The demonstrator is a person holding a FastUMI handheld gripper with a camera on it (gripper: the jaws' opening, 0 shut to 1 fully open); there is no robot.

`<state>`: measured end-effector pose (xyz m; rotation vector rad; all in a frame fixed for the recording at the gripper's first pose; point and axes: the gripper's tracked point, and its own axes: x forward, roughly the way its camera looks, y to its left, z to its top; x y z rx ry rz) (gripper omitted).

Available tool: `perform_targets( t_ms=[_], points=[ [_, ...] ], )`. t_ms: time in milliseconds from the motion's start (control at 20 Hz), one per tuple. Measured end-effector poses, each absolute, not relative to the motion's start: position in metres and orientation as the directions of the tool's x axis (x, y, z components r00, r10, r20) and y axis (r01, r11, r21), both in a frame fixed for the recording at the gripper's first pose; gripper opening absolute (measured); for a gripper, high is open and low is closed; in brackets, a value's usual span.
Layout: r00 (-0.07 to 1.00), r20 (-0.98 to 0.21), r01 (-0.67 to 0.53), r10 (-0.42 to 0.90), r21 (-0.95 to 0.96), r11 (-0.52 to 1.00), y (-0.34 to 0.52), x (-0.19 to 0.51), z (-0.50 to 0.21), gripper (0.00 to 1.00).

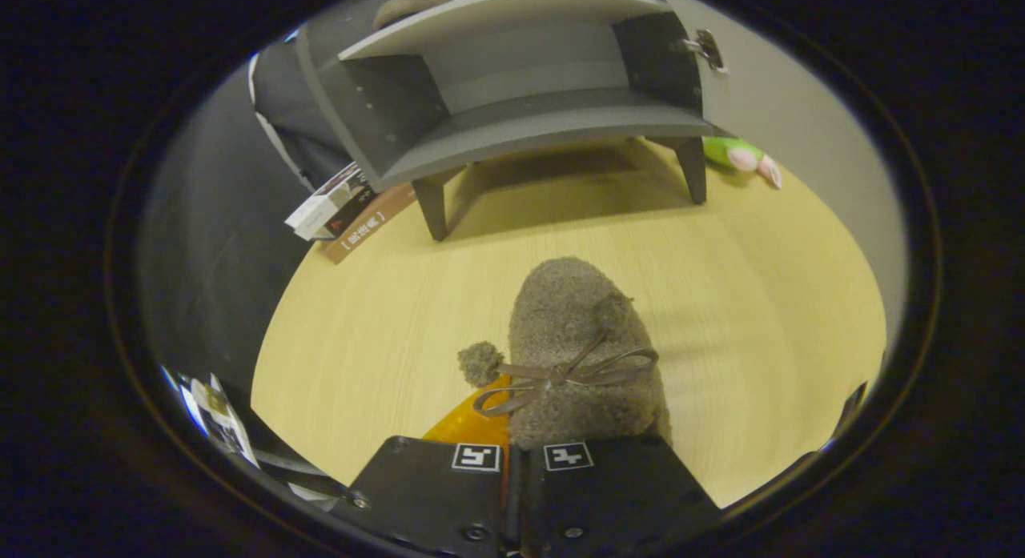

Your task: Open the shoe cabinet door, grab the shoes and put them into the shoe cabinet, then close the shoe cabinet door.

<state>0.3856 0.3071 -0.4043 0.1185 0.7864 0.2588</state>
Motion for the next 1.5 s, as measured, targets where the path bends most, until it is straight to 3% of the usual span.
perform_targets(
  t_ms=[450,800,1100,1500],
  points=[
    [0.804,-0.517,-0.233,0.296,0.184,0.955,0.269,0.355,-0.234,0.07],
    [0.883,-0.377,-0.258,0.278,0.103,0.961,0.28,0.369,-0.124,0.07],
    [0.926,-0.261,-0.266,0.272,0.059,0.962,0.297,0.425,-0.043,0.07],
    [0.957,-0.166,-0.238,0.236,0.007,0.971,0.307,0.557,0.033,0.07]
  ],
)
